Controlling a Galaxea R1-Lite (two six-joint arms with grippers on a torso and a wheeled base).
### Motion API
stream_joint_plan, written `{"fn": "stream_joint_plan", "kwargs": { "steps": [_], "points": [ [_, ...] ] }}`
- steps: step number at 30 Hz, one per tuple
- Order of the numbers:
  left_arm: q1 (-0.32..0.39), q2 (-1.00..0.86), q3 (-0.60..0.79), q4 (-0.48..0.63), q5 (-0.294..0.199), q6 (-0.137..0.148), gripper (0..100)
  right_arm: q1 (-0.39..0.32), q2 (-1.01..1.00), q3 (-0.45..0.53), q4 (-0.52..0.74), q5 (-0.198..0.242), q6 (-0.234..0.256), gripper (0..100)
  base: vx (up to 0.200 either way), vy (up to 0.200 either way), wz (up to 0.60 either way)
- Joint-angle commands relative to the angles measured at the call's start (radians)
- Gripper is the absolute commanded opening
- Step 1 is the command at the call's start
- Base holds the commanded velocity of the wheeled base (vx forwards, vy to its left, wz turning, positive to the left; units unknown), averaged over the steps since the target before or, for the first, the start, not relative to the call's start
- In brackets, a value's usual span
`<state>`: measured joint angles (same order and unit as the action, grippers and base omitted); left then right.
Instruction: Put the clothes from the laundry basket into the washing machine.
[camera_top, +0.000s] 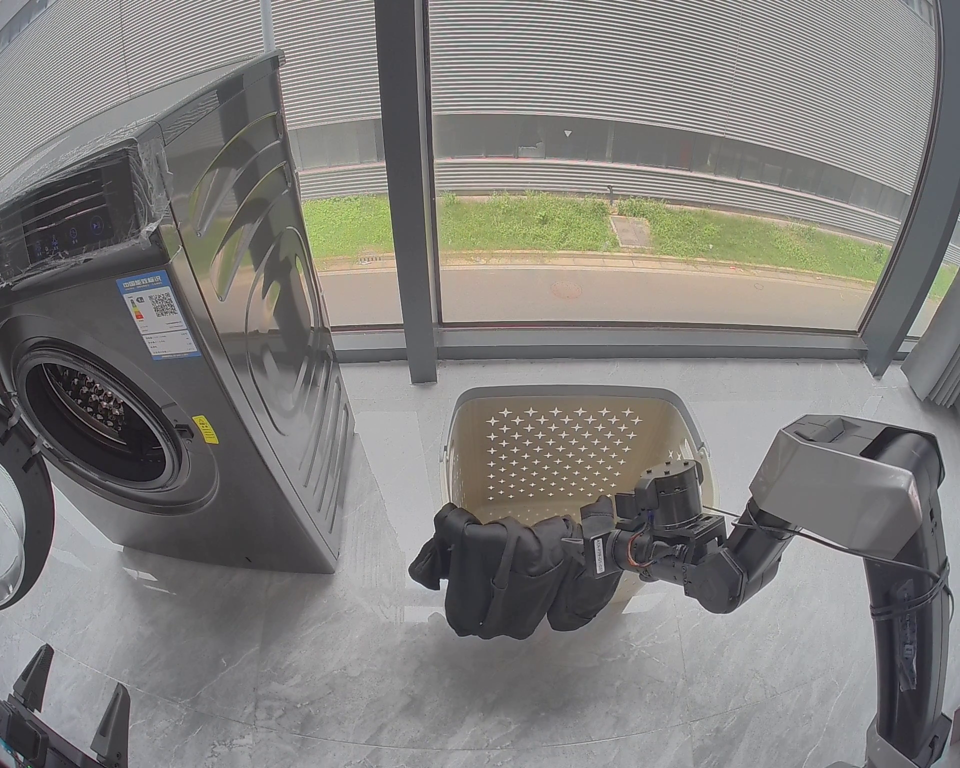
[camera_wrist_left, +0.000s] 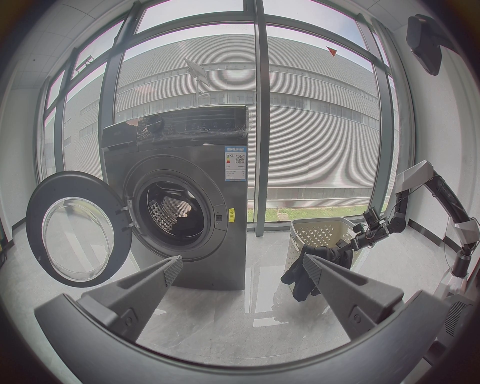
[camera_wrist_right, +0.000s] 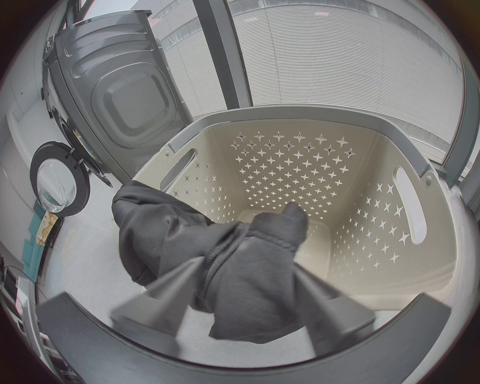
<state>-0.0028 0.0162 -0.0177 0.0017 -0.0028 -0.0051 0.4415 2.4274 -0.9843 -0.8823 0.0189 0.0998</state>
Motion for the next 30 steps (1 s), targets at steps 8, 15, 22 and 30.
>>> {"fn": "stream_joint_plan", "kwargs": {
  "steps": [8, 15, 22, 30],
  "points": [
    [0.001, -0.013, 0.016, 0.0, 0.0, -0.001, 100, 0.002, -0.004, -0.019, 0.0, -0.005, -0.003, 0, 0.0, 0.0, 0.0],
    [0.0, -0.013, 0.016, 0.0, 0.0, -0.001, 100, 0.002, -0.22, 0.065, 0.022, -0.002, 0.011, 0, 0.0, 0.0, 0.0],
    [0.0, -0.013, 0.016, 0.0, 0.0, 0.001, 100, -0.004, -0.301, 0.131, 0.003, 0.004, 0.017, 0, 0.0, 0.0, 0.0],
    [0.0, -0.013, 0.016, 0.0, 0.0, -0.001, 100, -0.009, -0.203, 0.153, -0.096, 0.004, 0.026, 0, 0.0, 0.0, 0.0]
  ]
}}
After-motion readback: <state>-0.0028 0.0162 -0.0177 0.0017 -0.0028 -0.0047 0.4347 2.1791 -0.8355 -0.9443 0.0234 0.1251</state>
